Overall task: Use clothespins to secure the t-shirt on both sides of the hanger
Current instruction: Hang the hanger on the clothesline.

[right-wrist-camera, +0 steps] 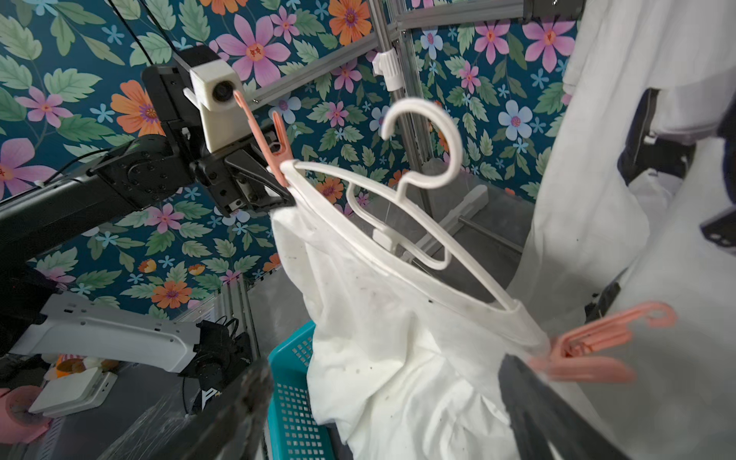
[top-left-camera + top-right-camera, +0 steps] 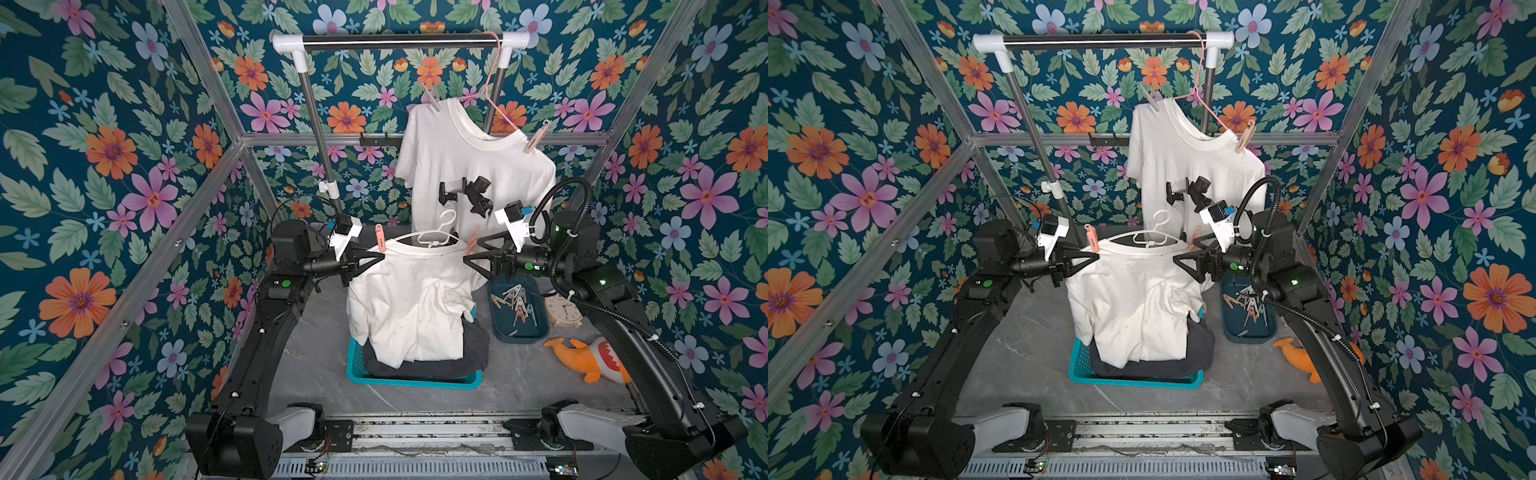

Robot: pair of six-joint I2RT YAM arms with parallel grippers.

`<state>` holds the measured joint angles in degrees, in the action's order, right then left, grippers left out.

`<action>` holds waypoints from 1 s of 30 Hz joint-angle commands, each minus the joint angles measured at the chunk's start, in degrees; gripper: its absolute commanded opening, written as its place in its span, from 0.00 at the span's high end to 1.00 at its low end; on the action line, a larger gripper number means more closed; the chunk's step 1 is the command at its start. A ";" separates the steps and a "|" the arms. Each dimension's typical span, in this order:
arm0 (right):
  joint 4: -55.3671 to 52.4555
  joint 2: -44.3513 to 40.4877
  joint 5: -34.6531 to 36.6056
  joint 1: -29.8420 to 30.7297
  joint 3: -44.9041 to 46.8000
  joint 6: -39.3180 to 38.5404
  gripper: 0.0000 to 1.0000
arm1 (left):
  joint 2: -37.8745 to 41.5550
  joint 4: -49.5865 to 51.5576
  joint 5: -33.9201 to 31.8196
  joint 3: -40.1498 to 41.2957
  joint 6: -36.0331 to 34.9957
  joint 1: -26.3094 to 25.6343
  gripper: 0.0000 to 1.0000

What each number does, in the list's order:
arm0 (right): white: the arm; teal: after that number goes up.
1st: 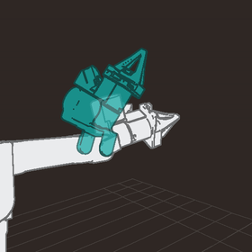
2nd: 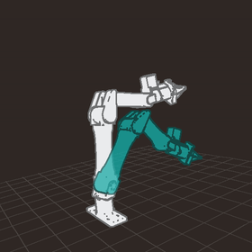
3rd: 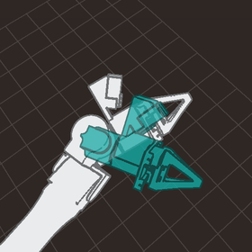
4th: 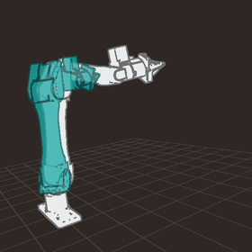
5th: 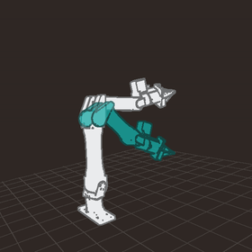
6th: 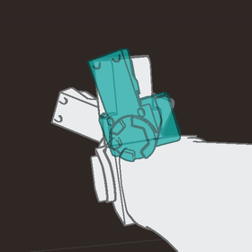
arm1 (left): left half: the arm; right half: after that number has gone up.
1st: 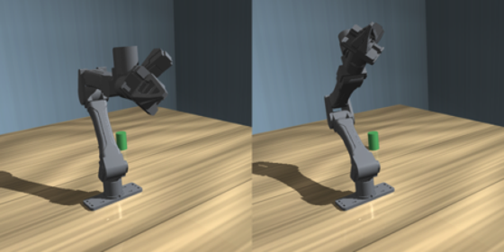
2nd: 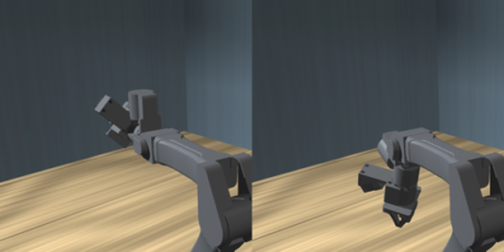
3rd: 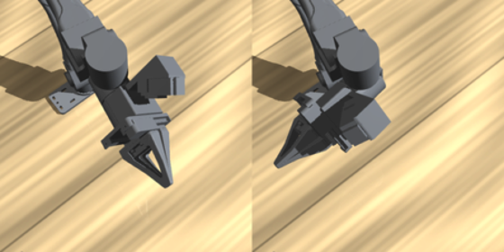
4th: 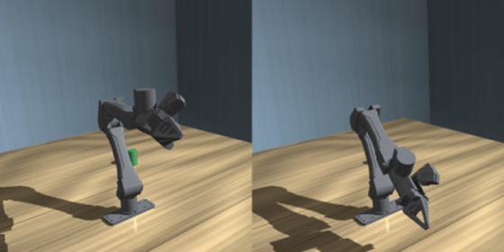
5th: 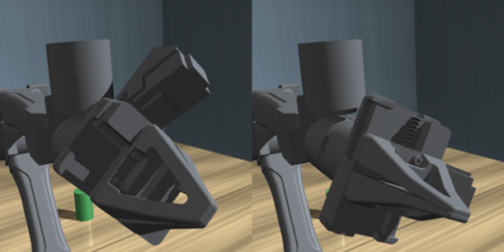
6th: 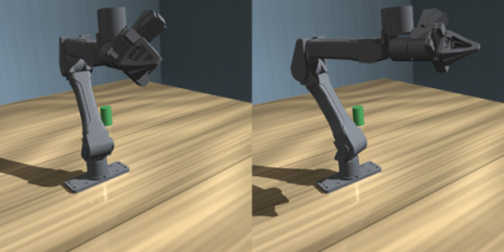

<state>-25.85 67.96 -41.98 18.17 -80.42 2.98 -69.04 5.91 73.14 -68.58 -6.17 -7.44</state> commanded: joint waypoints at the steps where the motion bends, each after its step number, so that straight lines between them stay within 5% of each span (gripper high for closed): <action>1: 3.00 -1.71 0.84 -0.49 3.42 1.04 0.11 | 0.67 -6.74 4.07 0.55 4.48 1.10 1.00; 5: 5.27 -3.52 3.27 -2.93 9.14 0.25 0.09 | 1.42 -8.10 4.99 0.59 5.97 1.81 1.00; 15: 26.82 -9.88 -4.63 -11.25 28.17 -0.97 0.07 | 2.90 -12.55 7.89 2.11 10.58 2.61 1.00; 30: 48.65 2.98 -26.33 -15.15 25.34 12.89 0.14 | -0.06 -16.63 12.09 0.31 16.50 2.43 1.00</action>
<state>15.20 69.84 -62.70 2.98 -54.00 11.57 -68.84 -8.14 83.55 -67.66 9.15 -4.91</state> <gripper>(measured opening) 0.862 0.100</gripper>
